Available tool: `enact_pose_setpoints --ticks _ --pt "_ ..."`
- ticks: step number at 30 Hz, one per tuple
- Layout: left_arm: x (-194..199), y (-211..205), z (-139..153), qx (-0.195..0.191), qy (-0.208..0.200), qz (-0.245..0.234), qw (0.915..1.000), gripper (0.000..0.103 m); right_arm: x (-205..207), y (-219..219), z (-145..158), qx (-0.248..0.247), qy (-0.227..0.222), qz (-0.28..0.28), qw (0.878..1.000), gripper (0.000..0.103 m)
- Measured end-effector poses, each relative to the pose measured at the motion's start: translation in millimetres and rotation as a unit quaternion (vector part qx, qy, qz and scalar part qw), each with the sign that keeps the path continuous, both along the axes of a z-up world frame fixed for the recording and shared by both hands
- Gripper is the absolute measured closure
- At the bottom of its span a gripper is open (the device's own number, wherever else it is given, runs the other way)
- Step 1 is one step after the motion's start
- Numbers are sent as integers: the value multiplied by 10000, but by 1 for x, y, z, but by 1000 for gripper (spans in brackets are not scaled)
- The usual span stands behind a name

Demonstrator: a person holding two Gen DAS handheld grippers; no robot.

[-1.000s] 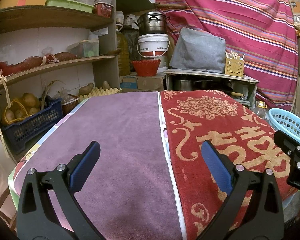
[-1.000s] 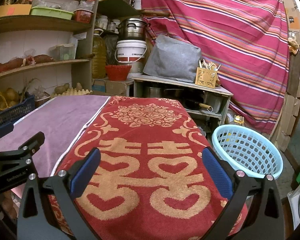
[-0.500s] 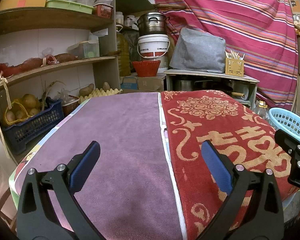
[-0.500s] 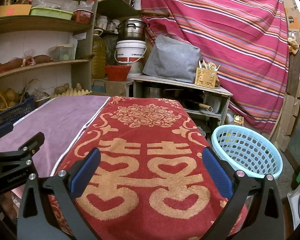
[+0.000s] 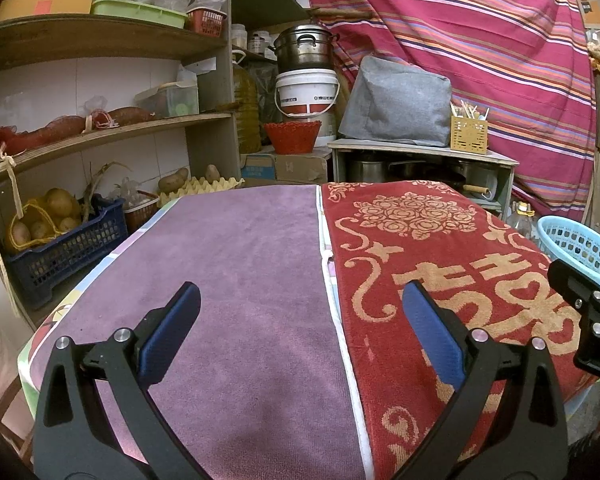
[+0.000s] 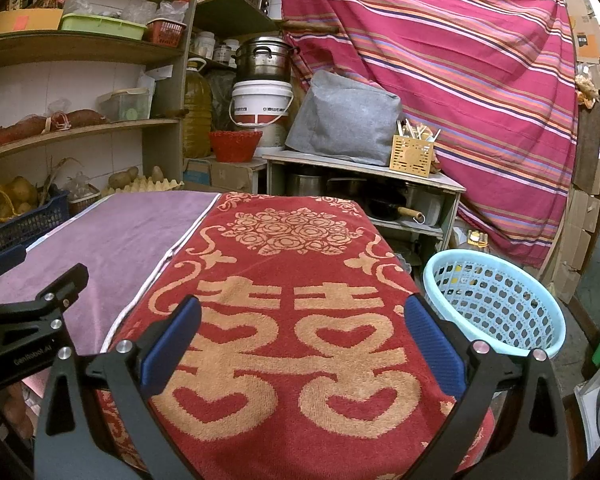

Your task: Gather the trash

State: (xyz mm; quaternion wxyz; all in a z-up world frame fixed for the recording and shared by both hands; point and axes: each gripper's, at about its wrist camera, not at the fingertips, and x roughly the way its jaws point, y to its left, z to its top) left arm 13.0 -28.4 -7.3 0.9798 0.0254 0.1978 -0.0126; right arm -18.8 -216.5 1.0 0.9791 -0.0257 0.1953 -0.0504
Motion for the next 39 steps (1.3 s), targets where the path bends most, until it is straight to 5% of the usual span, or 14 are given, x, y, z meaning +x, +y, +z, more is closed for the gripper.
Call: enact_pose_setpoints --ticks 39 --pt "0 -1 0 9 0 -1 10000 5 3 2 -2 104 62 -22 9999 4"
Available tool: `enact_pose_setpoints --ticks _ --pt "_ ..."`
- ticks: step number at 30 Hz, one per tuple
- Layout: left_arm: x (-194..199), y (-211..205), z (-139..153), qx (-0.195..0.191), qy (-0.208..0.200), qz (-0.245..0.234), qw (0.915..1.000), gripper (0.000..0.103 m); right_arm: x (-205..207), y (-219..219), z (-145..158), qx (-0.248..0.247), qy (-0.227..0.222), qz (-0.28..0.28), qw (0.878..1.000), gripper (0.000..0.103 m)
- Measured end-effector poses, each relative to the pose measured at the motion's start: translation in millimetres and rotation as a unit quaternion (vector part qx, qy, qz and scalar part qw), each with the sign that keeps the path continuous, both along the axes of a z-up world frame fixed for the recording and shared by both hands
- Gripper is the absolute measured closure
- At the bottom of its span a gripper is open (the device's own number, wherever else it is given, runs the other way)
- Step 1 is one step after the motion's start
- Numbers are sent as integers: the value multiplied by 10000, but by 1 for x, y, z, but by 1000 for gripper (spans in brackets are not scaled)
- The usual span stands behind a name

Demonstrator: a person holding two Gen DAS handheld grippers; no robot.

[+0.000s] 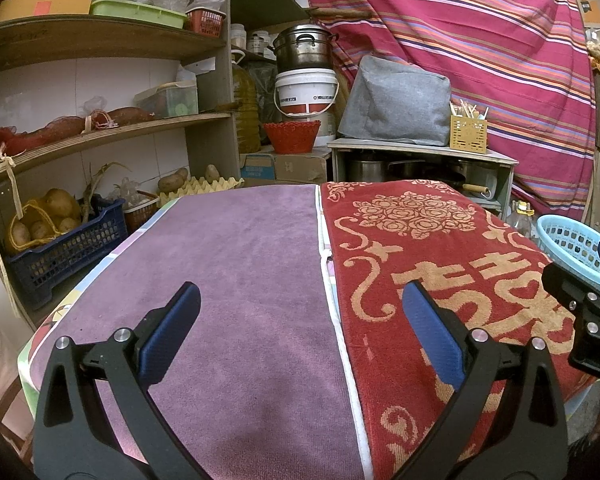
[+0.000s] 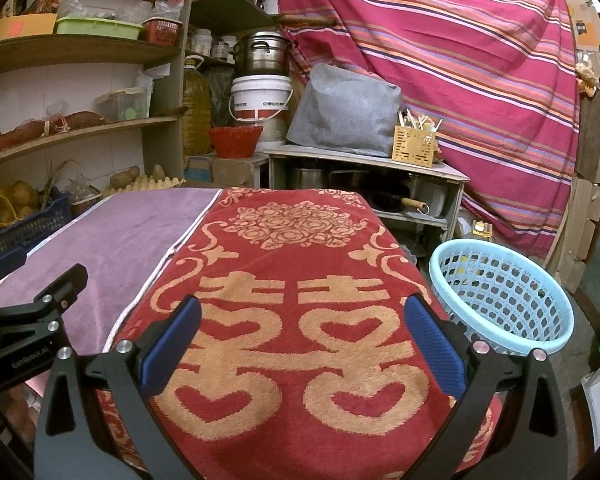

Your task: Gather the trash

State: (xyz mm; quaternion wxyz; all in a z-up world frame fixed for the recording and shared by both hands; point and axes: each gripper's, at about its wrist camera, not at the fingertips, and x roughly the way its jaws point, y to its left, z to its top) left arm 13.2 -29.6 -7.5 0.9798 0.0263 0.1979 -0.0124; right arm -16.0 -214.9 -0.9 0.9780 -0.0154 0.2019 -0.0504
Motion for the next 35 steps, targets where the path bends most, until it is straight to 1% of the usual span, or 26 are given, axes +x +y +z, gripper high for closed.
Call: enact_pose_setpoints --ticks 26,31,35 --pt "0 4 5 -31 -45 -13 10000 5 0 -3 1 19 -2 10 10000 4" --pt "-1 3 7 75 -58 -27 10000 5 1 -3 1 22 -2 5 10000 4" --pt "-2 3 9 68 -60 -23 10000 5 0 -2 1 23 3 2 10000 4"
